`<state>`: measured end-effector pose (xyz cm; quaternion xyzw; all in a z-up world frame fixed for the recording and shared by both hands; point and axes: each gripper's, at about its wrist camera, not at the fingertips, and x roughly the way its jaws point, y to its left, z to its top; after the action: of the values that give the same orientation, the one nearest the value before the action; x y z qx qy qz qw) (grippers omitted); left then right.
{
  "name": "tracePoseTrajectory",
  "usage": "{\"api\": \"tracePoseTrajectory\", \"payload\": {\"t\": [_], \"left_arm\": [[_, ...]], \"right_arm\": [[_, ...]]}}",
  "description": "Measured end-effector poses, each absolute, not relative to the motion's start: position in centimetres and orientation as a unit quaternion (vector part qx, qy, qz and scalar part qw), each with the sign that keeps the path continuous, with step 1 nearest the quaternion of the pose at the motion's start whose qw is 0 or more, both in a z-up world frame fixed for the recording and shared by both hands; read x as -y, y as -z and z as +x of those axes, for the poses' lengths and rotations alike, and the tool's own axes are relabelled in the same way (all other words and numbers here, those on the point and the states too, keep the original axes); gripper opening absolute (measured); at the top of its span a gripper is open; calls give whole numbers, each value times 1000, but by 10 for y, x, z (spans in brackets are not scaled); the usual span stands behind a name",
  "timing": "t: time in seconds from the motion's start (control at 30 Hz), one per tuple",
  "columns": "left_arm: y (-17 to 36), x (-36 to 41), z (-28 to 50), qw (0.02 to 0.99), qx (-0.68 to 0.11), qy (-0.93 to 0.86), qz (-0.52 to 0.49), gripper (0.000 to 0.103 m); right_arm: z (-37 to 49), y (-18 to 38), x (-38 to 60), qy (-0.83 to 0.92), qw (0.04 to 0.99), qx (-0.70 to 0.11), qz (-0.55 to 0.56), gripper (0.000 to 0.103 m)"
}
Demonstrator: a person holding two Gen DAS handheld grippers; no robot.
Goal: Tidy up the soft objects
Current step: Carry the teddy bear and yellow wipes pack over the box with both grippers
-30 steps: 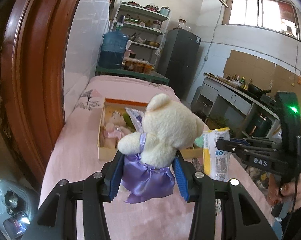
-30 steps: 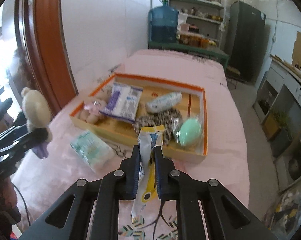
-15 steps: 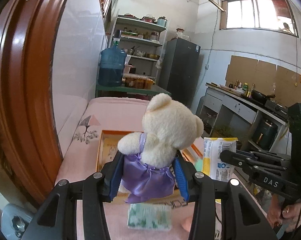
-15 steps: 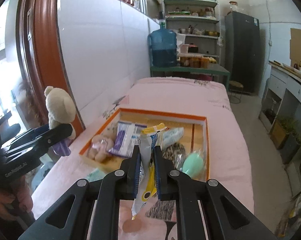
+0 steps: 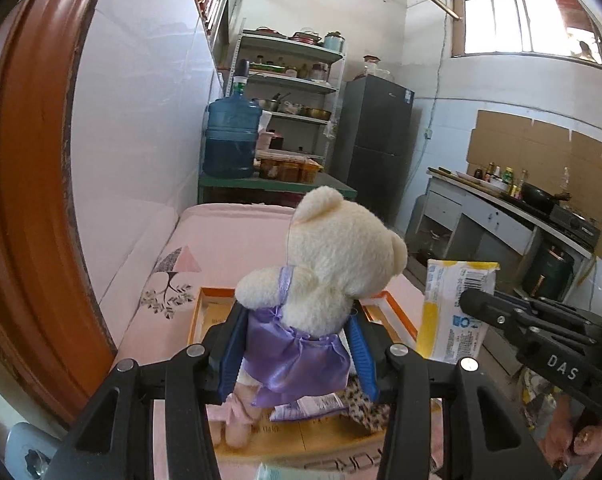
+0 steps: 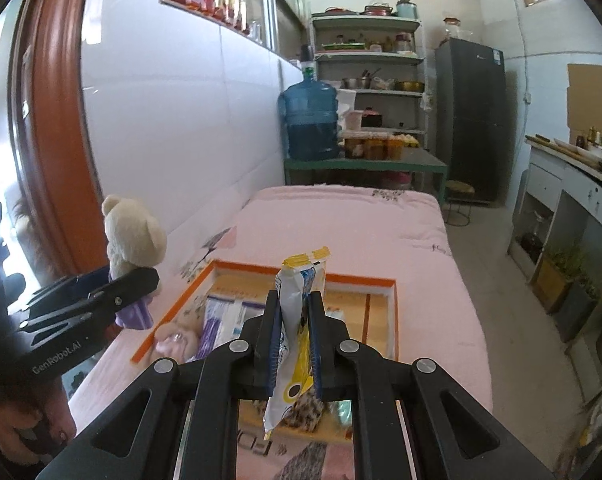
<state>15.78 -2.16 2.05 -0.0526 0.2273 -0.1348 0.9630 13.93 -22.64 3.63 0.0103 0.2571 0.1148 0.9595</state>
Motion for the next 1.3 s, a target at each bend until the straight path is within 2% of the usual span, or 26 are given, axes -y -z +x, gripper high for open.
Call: {"api": "tracePoseTrajectory", "payload": {"t": [0.6, 0.83, 1.3], "left_arm": [[-27, 43, 214, 971, -214, 101, -44, 47], [-14, 51, 229, 970, -222, 86, -39, 47], [20, 49, 257, 958, -269, 89, -41, 47]], "right_arm": [[199, -37, 226, -92, 966, -240, 3, 13], [218, -33, 225, -55, 970, -234, -24, 13], [250, 29, 216, -24, 959, -273, -70, 13]]}}
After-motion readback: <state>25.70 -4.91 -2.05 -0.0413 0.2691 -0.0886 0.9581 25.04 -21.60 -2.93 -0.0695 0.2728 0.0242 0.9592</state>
